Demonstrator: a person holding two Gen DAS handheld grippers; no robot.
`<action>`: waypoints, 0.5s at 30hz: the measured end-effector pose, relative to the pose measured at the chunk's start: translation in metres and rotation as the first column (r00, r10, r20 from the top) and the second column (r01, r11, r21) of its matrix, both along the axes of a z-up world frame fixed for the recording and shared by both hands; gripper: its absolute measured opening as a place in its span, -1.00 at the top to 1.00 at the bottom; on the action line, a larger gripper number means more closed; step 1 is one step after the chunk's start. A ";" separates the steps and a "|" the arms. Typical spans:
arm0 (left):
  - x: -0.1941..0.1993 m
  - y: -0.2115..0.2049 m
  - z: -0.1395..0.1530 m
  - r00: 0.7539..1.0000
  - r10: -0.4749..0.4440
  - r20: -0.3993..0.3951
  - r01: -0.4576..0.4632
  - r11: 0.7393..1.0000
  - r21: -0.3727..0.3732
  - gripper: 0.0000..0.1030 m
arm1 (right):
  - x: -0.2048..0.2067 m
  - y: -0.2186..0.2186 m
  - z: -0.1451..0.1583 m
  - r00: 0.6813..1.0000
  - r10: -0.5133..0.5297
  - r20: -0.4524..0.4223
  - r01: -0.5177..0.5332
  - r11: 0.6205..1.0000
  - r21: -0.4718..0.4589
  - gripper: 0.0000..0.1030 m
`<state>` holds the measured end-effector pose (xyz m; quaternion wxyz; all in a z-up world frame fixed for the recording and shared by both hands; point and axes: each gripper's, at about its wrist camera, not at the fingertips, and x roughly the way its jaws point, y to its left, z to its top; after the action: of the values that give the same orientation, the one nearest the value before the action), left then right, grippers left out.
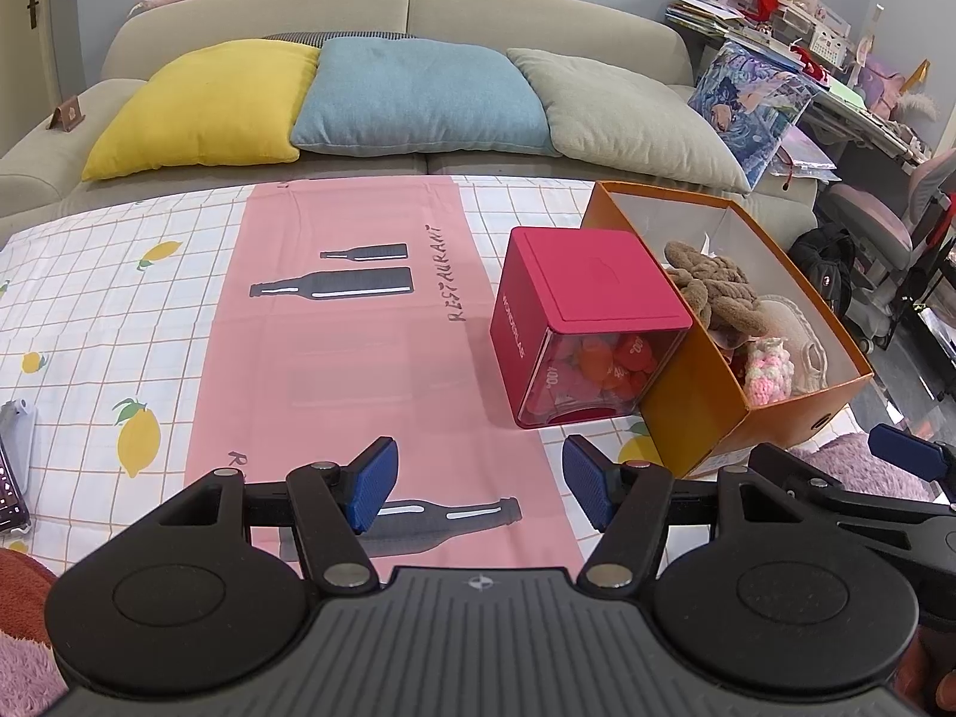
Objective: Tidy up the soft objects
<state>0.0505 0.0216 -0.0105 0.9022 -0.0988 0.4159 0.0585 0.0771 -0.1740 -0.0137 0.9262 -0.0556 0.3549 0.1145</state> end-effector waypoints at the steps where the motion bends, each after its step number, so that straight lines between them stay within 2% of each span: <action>1: 0.000 0.000 0.000 1.000 -0.002 0.000 0.002 1.000 0.001 -0.45 | 0.000 0.000 0.000 1.000 0.001 0.000 -0.001 1.000 0.000 -0.86; 15: -0.003 -0.005 0.005 1.000 -0.015 0.026 0.014 1.000 0.020 -0.44 | -0.001 0.002 0.000 1.000 0.014 0.002 -0.014 1.000 -0.004 -0.86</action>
<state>0.0475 0.0166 -0.0056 0.9089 -0.0874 0.4040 0.0547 0.0763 -0.1721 -0.0141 0.9255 -0.0601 0.3540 0.1203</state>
